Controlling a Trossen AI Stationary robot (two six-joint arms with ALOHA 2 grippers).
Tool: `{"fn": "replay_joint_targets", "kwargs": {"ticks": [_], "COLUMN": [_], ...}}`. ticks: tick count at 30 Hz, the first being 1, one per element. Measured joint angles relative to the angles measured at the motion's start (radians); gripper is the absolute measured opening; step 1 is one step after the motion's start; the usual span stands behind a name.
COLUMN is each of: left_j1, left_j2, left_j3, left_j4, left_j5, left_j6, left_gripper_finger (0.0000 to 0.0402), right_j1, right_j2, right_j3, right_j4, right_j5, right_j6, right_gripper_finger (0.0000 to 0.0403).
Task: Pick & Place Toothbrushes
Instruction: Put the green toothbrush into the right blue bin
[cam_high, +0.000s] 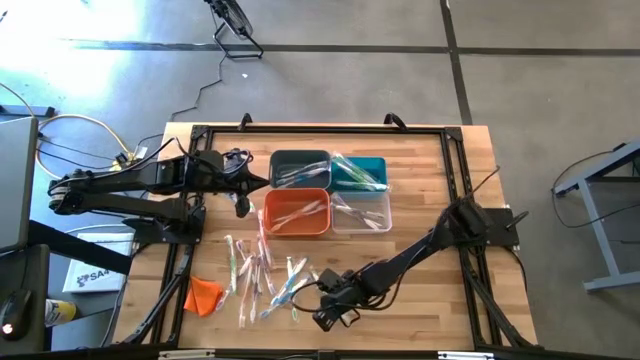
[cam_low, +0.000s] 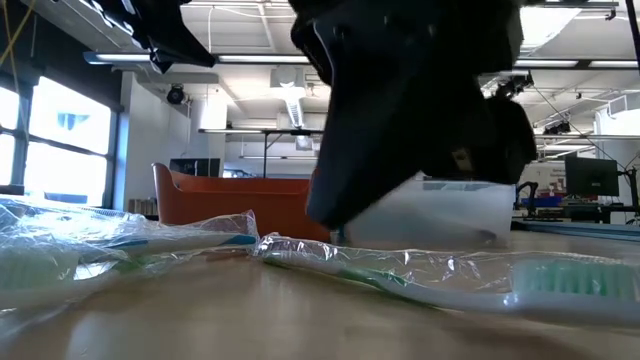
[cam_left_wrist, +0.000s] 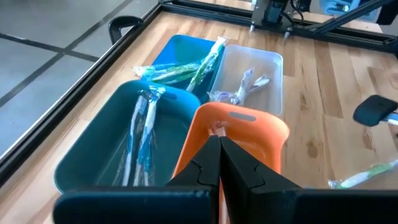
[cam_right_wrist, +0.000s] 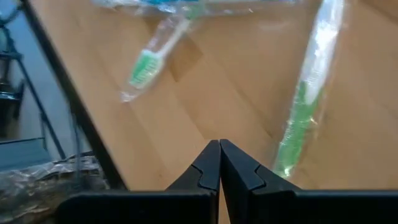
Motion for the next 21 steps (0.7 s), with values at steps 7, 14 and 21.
{"fn": "replay_joint_targets", "kwargs": {"ticks": [7, 14, 21], "left_j1": [0.0, 0.0, 0.0], "left_j2": [0.0, 0.0, 0.0], "left_j3": [0.0, 0.0, 0.0], "left_j4": [-0.009, -0.045, -0.068], "left_j5": [0.004, 0.005, 0.005], "left_j6": [-0.021, -0.03, -0.031], "left_gripper_finger": [0.0, 0.0, 0.0], "right_j1": [0.002, 0.005, 0.005], "right_j2": [0.012, 0.004, -0.001], "right_j3": [0.0, 0.0, 0.0], "right_j4": [-0.131, -0.245, -0.316], "right_j5": [0.031, 0.055, 0.094], "right_j6": [0.099, 0.147, 0.179], "right_gripper_finger": [0.0002, 0.0002, 0.0002]}}
